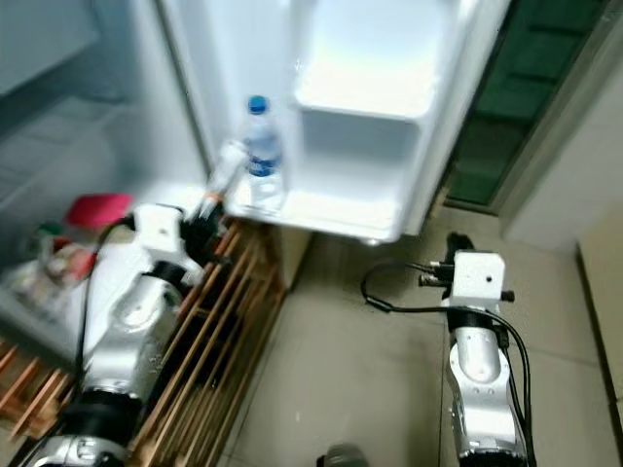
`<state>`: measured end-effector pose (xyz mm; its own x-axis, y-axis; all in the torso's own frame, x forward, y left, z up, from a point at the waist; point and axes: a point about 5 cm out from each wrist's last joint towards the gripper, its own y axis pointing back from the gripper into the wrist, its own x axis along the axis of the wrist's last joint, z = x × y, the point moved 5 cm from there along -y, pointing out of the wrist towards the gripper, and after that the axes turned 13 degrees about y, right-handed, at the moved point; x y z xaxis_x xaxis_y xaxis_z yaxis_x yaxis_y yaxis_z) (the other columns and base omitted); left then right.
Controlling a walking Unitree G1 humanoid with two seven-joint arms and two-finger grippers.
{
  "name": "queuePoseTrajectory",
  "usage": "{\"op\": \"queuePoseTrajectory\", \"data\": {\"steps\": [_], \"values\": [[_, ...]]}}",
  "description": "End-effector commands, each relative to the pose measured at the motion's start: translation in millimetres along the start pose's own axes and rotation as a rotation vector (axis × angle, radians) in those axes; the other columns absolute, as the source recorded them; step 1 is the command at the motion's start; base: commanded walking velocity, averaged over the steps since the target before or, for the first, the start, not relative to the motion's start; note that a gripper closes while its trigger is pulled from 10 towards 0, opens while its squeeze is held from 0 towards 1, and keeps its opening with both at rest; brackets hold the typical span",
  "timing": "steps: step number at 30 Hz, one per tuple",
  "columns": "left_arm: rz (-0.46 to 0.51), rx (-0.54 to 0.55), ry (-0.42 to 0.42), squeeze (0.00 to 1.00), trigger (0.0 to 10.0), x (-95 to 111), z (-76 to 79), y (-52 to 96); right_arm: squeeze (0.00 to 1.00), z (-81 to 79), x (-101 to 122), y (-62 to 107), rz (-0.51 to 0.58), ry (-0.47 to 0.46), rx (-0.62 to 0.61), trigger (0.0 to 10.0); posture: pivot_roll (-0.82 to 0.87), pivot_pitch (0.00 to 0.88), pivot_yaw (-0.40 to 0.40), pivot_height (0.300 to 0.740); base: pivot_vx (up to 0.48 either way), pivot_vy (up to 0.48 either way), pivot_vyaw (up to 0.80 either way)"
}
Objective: Restocking fridge
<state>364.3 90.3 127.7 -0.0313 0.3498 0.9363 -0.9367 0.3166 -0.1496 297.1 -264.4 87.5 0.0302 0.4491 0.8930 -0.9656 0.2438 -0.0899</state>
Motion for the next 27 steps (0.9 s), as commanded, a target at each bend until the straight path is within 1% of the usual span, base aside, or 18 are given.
{"op": "queuePoseTrajectory", "data": {"steps": [1, 7, 8, 9, 12, 15, 16, 18, 19, 21, 22, 23, 24, 26, 27], "values": [[0.002, 0.032, -0.022, 0.00, 10.0, 2.3, -13.6, 5.5, 0.17, -12.9, 14.9, -5.1, 0.047, -0.018, 0.028, 10.0, -0.19, 0.000, 0.035, 0.740, 0.000, 0.000, 0.00], [-0.004, 0.015, -0.017, 0.00, 10.0, 0.2, -9.5, 5.2, 0.18, -11.0, 18.6, -3.9, 0.061, -0.031, 0.015, 10.0, -0.19, 0.000, 0.038, 0.740, 0.000, 0.000, 0.00], [-0.001, 0.013, -0.016, 0.00, 10.0, 1.6, -9.5, 5.2, 0.18, -6.4, 21.7, -3.8, 0.068, -0.047, -0.006, 10.0, -0.19, 0.000, 0.037, 0.740, 0.000, 0.000, 0.00], [0.022, -0.003, -0.019, 0.00, 10.0, 8.3, -6.0, 3.4, 0.18, 5.0, 27.1, -3.0, 0.080, -0.078, -0.051, 10.0, -0.19, 0.000, 0.035, 0.740, 0.000, 0.000, 0.00], [0.050, -0.030, -0.001, 0.00, 10.0, 17.6, 2.6, 0.1, 0.19, 15.0, 32.2, -1.8, 0.093, -0.099, -0.093, 10.0, -0.20, 0.000, 0.038, 0.740, 0.000, 0.000, 0.00], [0.069, -0.057, 0.030, 0.00, 10.0, 23.7, 11.2, -2.1, 0.19, 18.9, 36.8, -1.2, 0.109, -0.086, -0.116, 10.0, -0.20, 0.000, 0.040, 0.740, 0.000, 0.000, 0.00], [0.071, -0.091, 0.064, 0.00, 10.0, 25.3, 19.3, -3.2, 0.19, 21.1, 40.5, -1.2, 0.120, -0.084, -0.130, 10.0, -0.20, 0.000, 0.043, 0.740, 0.000, 0.000, 0.00], [0.068, -0.111, 0.081, 0.00, 10.0, 25.1, 23.6, -3.5, 0.19, 21.6, 42.0, -1.3, 0.124, -0.082, -0.133, 10.0, -0.20, 0.000, 0.043, 0.740, 0.000, 0.000, 0.00], [0.062, -0.119, 0.079, 0.00, 10.0, 23.1, 25.6, -3.5, 0.19, 22.3, 43.5, -1.2, 0.129, -0.075, -0.138, 10.0, -0.20, 0.000, 0.046, 0.740, 0.000, 0.000, 0.00], [0.052, -0.135, 0.074, 0.00, 10.0, 20.7, 29.5, -3.3, 0.20, 24.6, 52.5, -0.2, 0.160, -0.033, -0.151, 10.0, -0.20, 0.000, 0.047, 0.740, 0.000, 0.000, 0.00], [0.052, -0.135, 0.074, 0.00, 10.0, 20.7, 29.5, -3.3, 0.20, 24.6, 52.5, -0.2, 0.160, -0.033, -0.151, 10.0, -0.20, 0.000, 0.047, 0.740, 0.000, 0.000, 0.00], [0.068, -0.149, 0.071, 0.00, 10.0, 26.4, 32.1, -3.1, 0.19, 30.0, 63.4, 1.1, 0.188, -0.018, -0.177, 10.0, -0.21, 0.000, 0.048, 0.740, 0.000, 0.000, 0.00], [0.074, -0.151, 0.070, 0.00, 10.0, 28.8, 32.7, -3.0, 0.19, 32.3, 66.6, 1.6, 0.194, -0.020, -0.188, 10.0, -0.21, 0.000, 0.048, 0.740, 0.000, 0.000, 0.00], [0.073, -0.157, 0.070, 0.00, 10.0, 30.7, 33.5, -3.0, 0.19, 32.3, 67.5, 2.1, 0.193, -0.022, -0.186, 10.0, -0.21, 0.000, 0.047, 0.740, 0.000, 0.000, 0.00], [0.068, -0.158, 0.070, 0.00, 10.0, 29.8, 33.5, -3.0, 0.19, 30.7, 62.2, 2.9, 0.174, -0.023, -0.179, 10.0, -0.21, 0.000, 0.047, 0.740, 0.000, 0.000, 0.00]]}}
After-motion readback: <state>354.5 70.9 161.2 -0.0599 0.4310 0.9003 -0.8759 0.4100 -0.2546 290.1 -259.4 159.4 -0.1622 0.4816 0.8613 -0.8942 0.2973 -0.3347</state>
